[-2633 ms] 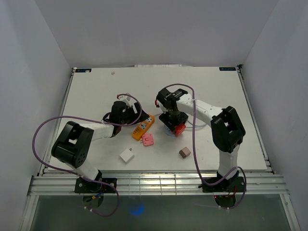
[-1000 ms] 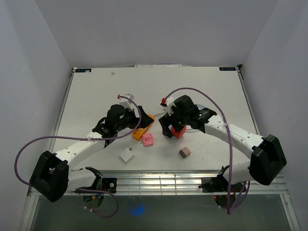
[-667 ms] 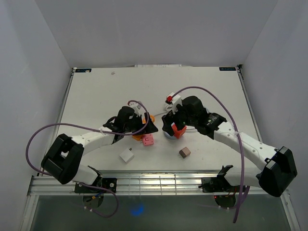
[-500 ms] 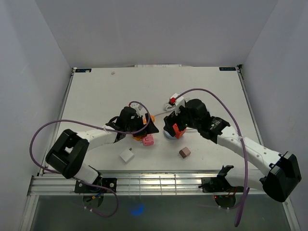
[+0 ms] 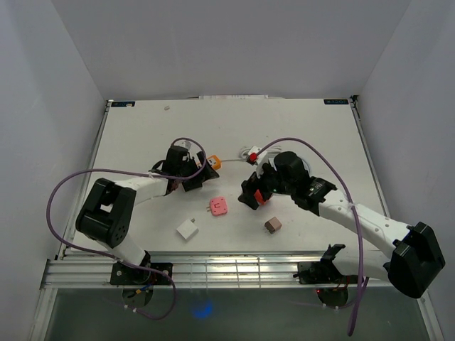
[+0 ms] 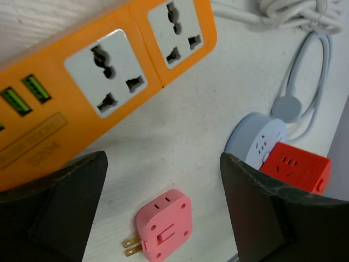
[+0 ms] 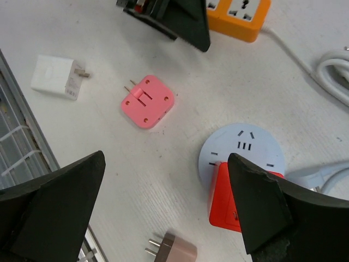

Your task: Insert the plug

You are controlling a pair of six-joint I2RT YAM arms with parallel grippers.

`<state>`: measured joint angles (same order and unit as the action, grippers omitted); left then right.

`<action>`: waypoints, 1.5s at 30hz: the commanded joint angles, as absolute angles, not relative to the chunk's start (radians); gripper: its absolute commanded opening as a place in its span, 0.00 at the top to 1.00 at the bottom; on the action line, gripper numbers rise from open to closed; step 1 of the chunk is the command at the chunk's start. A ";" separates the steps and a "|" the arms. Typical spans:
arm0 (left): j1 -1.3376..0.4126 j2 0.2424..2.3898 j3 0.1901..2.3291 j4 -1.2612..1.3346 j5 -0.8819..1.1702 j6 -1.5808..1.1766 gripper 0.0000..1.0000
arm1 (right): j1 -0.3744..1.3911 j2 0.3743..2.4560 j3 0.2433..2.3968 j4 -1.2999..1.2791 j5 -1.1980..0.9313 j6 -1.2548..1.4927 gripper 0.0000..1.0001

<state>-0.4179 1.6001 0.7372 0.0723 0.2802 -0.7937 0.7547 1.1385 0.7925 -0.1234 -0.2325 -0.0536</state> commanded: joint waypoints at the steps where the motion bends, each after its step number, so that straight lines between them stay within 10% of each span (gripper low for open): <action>1: -0.408 1.577 0.818 -0.029 0.164 -0.746 0.05 | 0.755 1.150 0.781 -0.057 -0.322 -0.081 0.01; 22: -0.322 1.411 0.729 -0.020 0.422 -0.749 0.02 | 0.861 1.307 0.813 0.035 -0.218 -0.203 0.05; 35: -0.405 1.529 0.903 0.055 0.420 -0.749 0.02 | 0.851 1.081 0.819 -0.316 0.357 0.500 0.11; 45: -0.408 1.594 0.945 0.054 0.394 -0.735 0.03 | 0.858 1.388 1.133 -0.810 0.612 1.070 0.11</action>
<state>-0.4095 1.6142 0.9249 0.0517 0.4141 -0.7513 0.8524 1.3338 1.0378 -0.5804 0.4709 0.8024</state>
